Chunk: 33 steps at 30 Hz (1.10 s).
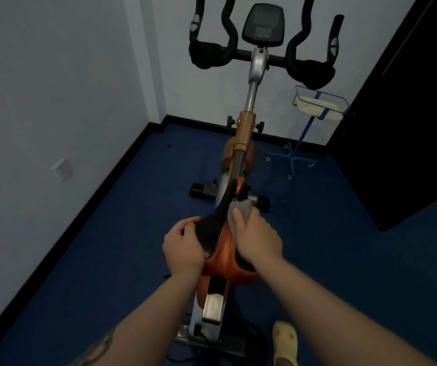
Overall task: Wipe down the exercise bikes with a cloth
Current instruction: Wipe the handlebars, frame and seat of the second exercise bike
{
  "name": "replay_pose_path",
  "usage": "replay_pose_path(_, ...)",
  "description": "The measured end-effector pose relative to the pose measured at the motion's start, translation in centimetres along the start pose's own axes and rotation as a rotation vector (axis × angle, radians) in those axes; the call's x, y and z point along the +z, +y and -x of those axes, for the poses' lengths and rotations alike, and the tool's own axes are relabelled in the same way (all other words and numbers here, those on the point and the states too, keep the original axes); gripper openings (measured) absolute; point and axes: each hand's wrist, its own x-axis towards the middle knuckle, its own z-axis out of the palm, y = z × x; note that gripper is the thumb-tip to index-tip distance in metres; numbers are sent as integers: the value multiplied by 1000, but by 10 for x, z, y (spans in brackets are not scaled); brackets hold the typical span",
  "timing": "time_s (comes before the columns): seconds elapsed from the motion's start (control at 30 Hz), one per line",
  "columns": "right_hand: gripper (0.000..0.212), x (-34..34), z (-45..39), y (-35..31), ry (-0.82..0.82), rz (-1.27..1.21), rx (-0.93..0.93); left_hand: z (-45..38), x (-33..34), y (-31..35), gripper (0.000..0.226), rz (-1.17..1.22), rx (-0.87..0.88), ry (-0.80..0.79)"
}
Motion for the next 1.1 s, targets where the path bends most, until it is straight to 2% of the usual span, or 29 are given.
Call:
replay_pose_path(0.07, 70, -3, -34, -13, -67, -66, 75, 1, 0, 0, 30, 27, -10, 37)
replay_pose_path(0.13, 67, 1, -62, -24, -42, -157, 70, 0, 0, 0, 30, 50, -16, 36)
replay_pose_path(0.2, 58, 2, -75, -30, 22, -150, -97, -1, -1, 0, 31, 51, 1, 16)
replay_pose_path(0.27, 47, -1, -75, -30, 63, -16, -423, -2, -1, -1, 32, 54, 25, 13)
replay_pose_path(0.33, 44, -4, -64, -25, 29, 157, -678, -2, -1, 0, 39, 80, 15, 16)
replay_pose_path(0.43, 47, -6, -29, -21, -127, 183, -769, 1, -2, 1, 52, 125, -62, -13)
replay_pose_path(0.53, 51, -4, 11, -25, -139, 219, -816, 5, -8, 6, 64, 177, -143, -121)
replay_pose_path(0.63, 52, -4, 40, -22, -148, 253, -886, 11, -23, 12, 73, 296, -174, -356)
replay_pose_path(0.7, 52, -7, 49, -8, -170, 260, -975, 20, -36, 13, 70, 295, -148, -487)
replay_pose_path(0.8, 48, -20, 51, 18, -230, 208, -1081, 40, -49, 16, 56, 198, -76, -549)
replay_pose_path(0.87, 44, -28, 52, 30, -239, 50, -1021, 52, -52, 22, 44, 132, -20, -545)
replay_pose_path(0.93, 39, -37, 54, 38, -250, -137, -872, 63, -53, 29, 38, 68, 13, -527)
replay_pose_path(1.03, 30, -63, 65, 48, -445, -588, -524, 85, -49, 33, 45, -58, 119, -501)
replay_pose_path(1.1, 30, -84, 75, 58, -579, -804, -333, 109, -38, 41, 47, -132, 209, -490)
